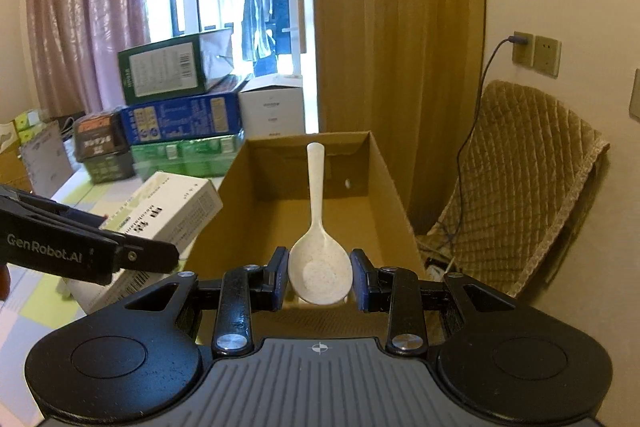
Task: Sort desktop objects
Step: 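Carry the Mecobalamin box and spoon over the cardboard box with both tools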
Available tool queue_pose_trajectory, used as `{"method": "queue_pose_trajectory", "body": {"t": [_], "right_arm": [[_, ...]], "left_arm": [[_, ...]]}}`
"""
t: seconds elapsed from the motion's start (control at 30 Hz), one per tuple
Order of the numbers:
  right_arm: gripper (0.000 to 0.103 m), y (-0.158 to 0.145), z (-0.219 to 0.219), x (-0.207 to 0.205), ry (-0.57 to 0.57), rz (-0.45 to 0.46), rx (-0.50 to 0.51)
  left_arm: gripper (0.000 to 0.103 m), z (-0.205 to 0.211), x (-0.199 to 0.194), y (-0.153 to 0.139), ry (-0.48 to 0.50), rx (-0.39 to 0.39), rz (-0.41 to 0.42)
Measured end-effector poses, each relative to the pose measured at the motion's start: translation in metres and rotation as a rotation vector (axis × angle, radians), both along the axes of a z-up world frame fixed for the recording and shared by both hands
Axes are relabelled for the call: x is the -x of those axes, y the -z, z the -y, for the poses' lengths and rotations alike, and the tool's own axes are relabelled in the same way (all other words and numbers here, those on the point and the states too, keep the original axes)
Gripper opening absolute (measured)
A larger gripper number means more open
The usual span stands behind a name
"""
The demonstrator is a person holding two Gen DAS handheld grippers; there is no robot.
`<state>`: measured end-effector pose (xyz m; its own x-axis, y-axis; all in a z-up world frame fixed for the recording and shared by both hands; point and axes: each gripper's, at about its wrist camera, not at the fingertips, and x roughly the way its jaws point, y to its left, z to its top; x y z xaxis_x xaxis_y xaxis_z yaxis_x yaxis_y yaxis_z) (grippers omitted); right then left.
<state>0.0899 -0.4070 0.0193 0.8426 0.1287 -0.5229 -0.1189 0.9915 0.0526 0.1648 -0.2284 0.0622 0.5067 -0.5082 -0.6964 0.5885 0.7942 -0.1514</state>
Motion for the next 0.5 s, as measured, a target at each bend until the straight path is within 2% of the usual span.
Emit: {"method": "queue_pose_trajectory", "body": {"t": [0.27,0.5], "right_arm": [[0.030,0.009,0.016,-0.046,0.016,-0.022,-0.008],[0.030,0.022,0.022,-0.072,0.024,-0.058,-0.011]], "left_arm": [[0.067,0.033,-0.039,0.010,-0.019,0.013,-0.021],[0.067,0.045,-0.064,0.023,-0.046,0.033,-0.046]]}}
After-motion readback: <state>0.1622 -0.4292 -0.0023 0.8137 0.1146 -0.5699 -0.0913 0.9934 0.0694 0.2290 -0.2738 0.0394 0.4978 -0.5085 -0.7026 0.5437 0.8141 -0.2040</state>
